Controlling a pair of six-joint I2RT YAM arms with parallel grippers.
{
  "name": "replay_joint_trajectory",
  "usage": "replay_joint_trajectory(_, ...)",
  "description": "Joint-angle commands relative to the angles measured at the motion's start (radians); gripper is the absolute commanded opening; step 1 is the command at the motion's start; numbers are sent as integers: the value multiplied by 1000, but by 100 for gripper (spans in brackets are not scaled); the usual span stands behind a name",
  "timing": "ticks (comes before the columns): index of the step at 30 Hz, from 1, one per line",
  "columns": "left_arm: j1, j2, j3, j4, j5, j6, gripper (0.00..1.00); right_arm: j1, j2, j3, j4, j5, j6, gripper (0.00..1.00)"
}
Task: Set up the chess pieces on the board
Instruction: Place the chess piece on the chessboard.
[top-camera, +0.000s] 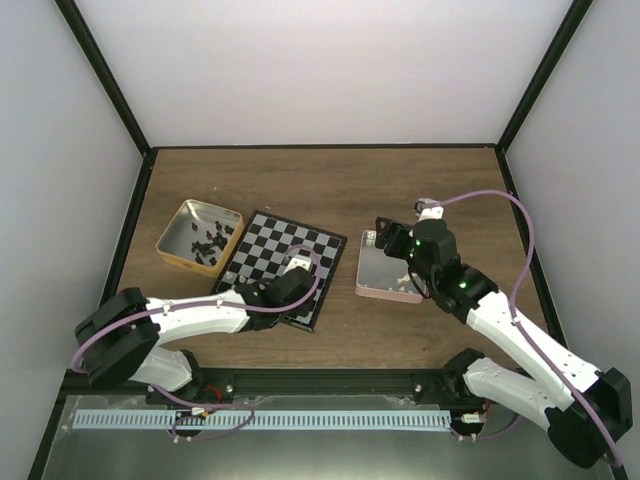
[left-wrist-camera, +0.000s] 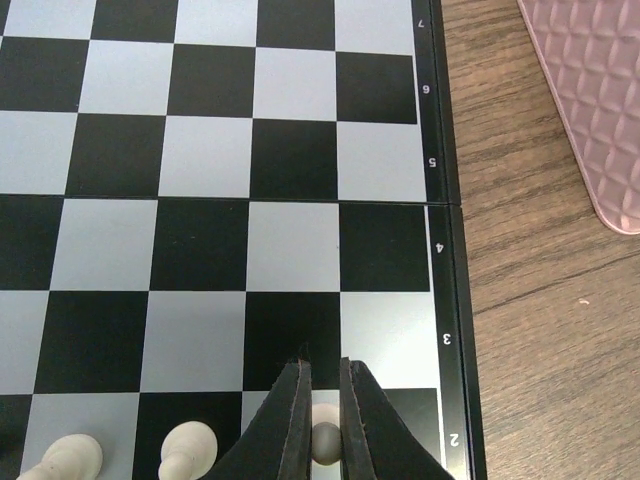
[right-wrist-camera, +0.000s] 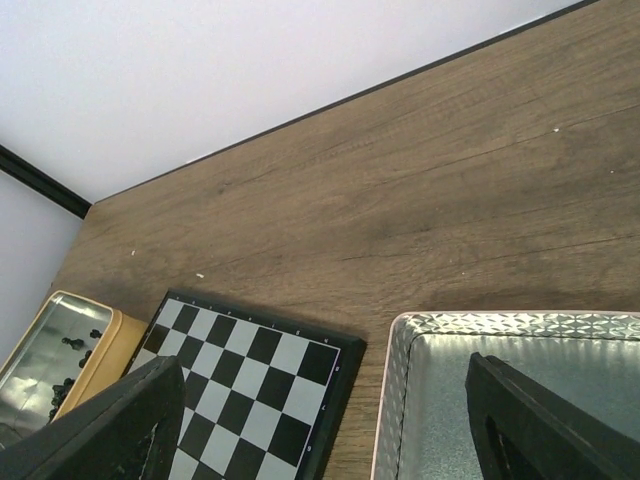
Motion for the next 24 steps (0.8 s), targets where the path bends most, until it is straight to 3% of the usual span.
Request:
replay_joint_trajectory(1, -3, 12, -13, 28, -20, 8, 4, 4, 6, 16, 4, -3, -3, 78)
replay_joint_trajectory(18, -4, 21, -39, 22, -22, -7, 4, 3, 14, 18, 4, -17, -10, 79)
replay_joint_trajectory(24, -4, 13, -42, 21, -22, 5, 12, 4, 16, 17, 4, -17, -9, 79)
